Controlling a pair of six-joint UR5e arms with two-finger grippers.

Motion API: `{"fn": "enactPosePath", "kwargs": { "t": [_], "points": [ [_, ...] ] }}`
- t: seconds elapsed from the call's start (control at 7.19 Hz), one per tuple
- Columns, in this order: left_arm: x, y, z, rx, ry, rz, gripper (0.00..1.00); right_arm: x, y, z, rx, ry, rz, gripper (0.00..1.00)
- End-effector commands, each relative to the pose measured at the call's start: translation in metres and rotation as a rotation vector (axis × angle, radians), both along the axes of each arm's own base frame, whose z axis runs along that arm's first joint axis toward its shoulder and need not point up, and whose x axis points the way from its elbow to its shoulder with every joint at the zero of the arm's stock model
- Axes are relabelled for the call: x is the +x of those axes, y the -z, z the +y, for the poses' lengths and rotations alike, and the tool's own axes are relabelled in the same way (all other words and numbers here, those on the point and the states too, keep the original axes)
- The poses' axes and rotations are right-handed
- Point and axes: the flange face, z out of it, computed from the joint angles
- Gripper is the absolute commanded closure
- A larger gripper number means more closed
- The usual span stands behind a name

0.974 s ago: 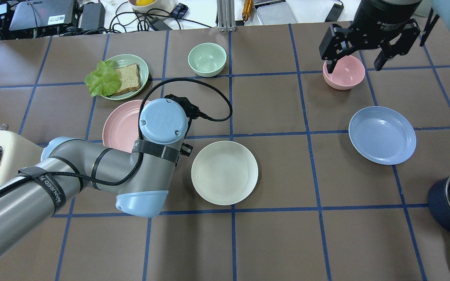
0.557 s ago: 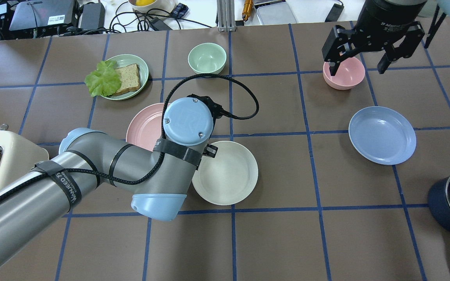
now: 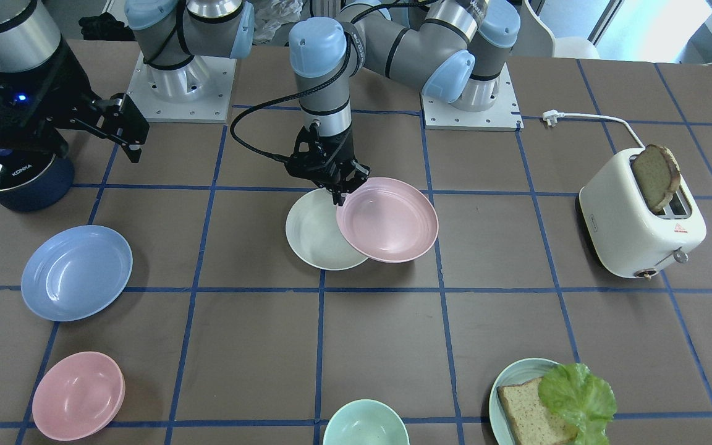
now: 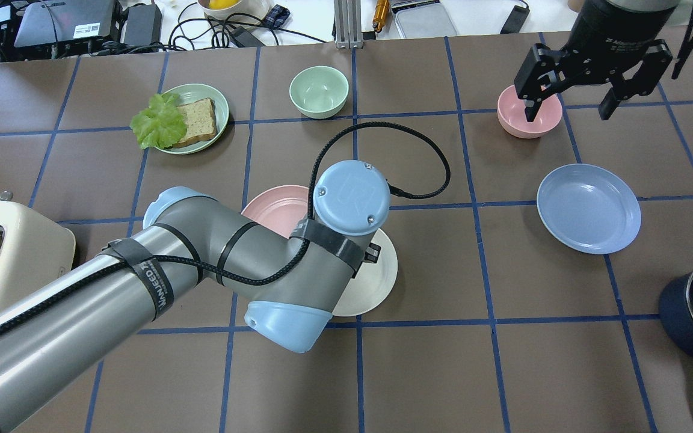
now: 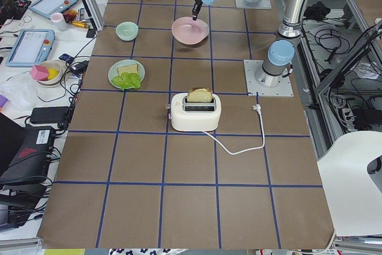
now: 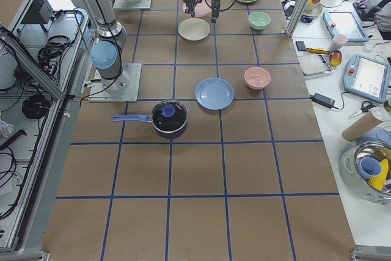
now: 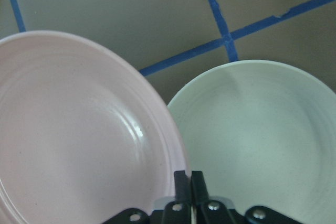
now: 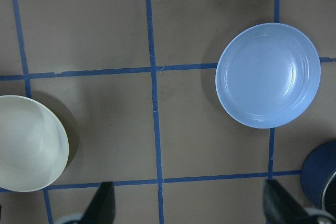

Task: Stack three plates with pink and blue
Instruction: 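Carry the pink plate with the left gripper onto the cream-white plate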

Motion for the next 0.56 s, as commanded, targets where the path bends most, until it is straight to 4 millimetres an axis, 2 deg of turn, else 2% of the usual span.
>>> {"fn": "enactPosePath", "kwargs": {
  "t": [0.0,0.14,0.28,0.42],
  "points": [
    [-0.030,-0.003,0.008,0.034,-0.020,-0.025,1.00,-0.016,0.004,0.000,0.024,0.023,-0.005,0.00],
    [-0.046,-0.013,0.007,0.065,-0.041,-0.052,1.00,-0.018,0.004,-0.001,0.023,0.026,-0.003,0.00],
    [-0.058,-0.014,0.013,0.072,-0.057,-0.060,1.00,-0.019,0.003,-0.005,0.001,0.012,-0.003,0.00],
    [-0.063,-0.004,0.013,0.076,-0.163,-0.042,1.00,-0.019,0.006,-0.007,0.006,-0.003,-0.004,0.00]
  ]
}}
